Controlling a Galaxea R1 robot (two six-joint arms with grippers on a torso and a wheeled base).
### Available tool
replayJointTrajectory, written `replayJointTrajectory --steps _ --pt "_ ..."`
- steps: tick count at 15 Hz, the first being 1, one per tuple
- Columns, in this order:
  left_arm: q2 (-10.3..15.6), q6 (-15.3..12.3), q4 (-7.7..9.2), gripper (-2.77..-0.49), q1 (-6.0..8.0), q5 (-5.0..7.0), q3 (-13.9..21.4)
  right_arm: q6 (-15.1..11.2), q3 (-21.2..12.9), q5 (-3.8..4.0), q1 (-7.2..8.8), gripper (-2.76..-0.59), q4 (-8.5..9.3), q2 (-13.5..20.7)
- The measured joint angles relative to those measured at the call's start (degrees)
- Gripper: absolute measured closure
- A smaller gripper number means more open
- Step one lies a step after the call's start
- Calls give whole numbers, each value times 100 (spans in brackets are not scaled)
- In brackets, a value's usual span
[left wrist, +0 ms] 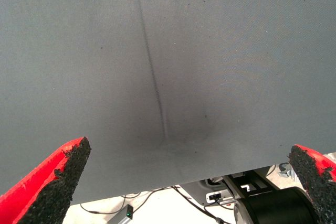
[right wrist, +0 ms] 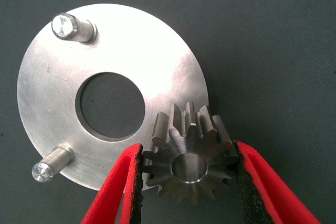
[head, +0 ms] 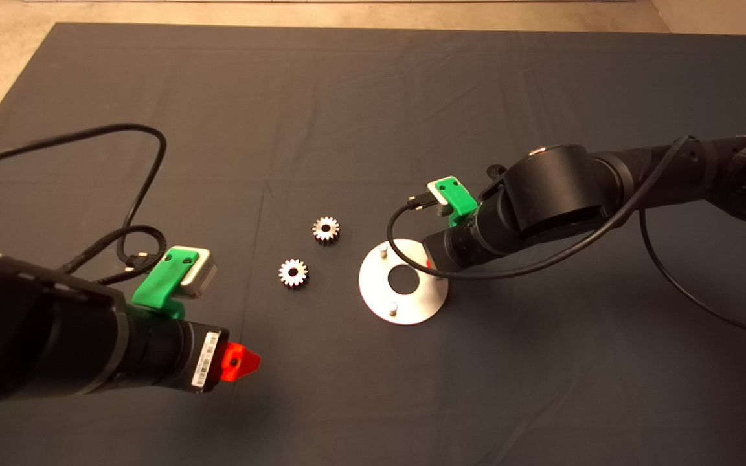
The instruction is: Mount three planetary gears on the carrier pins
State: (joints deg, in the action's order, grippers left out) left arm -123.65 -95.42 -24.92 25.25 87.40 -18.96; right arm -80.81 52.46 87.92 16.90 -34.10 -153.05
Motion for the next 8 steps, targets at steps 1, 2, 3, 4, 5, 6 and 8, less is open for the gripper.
replayJointTrajectory --steps 1,2,3,4,5,6,8 --pt "0 -1 0 -275 0 1 0 -1 10 -2 -22 -102 -5 0" --pt "0 -1 0 -275 0 1 0 -2 19 -5 -48 -102 -5 0" --pt "2 -1 0 -275 0 -1 0 -2 27 1 -72 -102 -21 0" --pt "2 -1 0 -275 0 -3 0 -2 27 0 -74 -102 -24 0" --pt "2 -1 0 -275 0 -1 0 -2 29 1 -74 -102 -29 0" --pt "2 -1 0 -275 0 0 0 -2 29 1 -75 -102 -31 0" --pt "2 0 0 -275 0 -1 0 -2 29 1 -83 -102 -44 0"
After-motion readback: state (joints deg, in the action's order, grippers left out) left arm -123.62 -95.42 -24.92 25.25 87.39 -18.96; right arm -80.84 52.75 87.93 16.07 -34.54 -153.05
